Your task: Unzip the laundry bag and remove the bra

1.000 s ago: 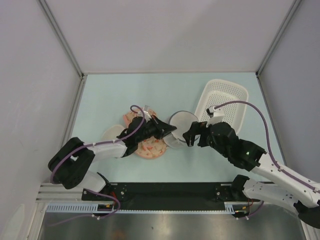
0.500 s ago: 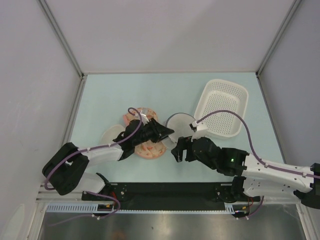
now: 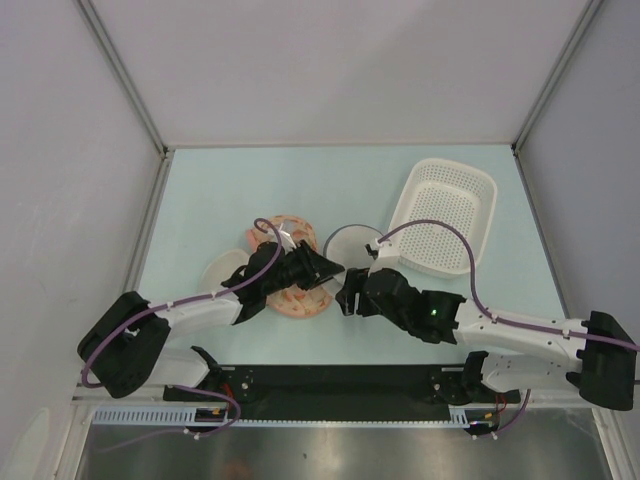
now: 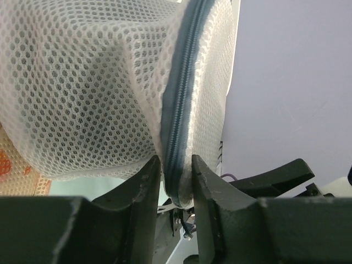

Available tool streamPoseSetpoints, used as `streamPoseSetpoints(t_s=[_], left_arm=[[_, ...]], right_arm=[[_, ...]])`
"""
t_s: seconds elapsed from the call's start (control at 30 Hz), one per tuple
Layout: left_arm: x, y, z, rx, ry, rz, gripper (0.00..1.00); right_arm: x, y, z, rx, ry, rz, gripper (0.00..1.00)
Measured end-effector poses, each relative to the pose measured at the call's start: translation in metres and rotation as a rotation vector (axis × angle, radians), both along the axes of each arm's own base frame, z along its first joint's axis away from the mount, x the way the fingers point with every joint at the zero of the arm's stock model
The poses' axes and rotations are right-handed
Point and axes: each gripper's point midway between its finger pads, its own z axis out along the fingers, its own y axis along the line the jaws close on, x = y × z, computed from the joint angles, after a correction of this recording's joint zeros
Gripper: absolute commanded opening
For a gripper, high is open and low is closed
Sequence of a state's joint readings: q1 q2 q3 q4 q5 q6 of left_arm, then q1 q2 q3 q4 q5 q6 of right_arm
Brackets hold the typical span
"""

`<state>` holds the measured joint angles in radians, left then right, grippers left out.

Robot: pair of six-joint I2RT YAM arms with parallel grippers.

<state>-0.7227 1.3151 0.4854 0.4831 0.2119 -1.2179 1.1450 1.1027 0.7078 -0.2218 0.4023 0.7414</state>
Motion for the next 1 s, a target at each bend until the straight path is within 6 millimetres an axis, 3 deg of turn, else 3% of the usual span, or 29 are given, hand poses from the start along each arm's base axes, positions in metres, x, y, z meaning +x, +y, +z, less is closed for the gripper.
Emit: streamPoseSetpoints(t_s=[0.17, 0.47, 1.0], left_arm=[[0.000, 0.000, 0.000, 0.004, -0.005, -0.003, 0.24], [0.000, 0.000, -0.004, 0.011, 0.003, -0.005, 0.01], [-0.001, 0.000, -0.006, 0.006, 0.027, 0.001, 0.00]], right_arm=[[0.003, 0.001, -0.002, 0.017, 0.000, -0.012, 0.61], [0.006, 0.004, -0.018, 0.020, 0.017, -0.024, 0.56], [0.007, 0.005, -0.027, 0.064, 0.022, -0.045, 0.47]])
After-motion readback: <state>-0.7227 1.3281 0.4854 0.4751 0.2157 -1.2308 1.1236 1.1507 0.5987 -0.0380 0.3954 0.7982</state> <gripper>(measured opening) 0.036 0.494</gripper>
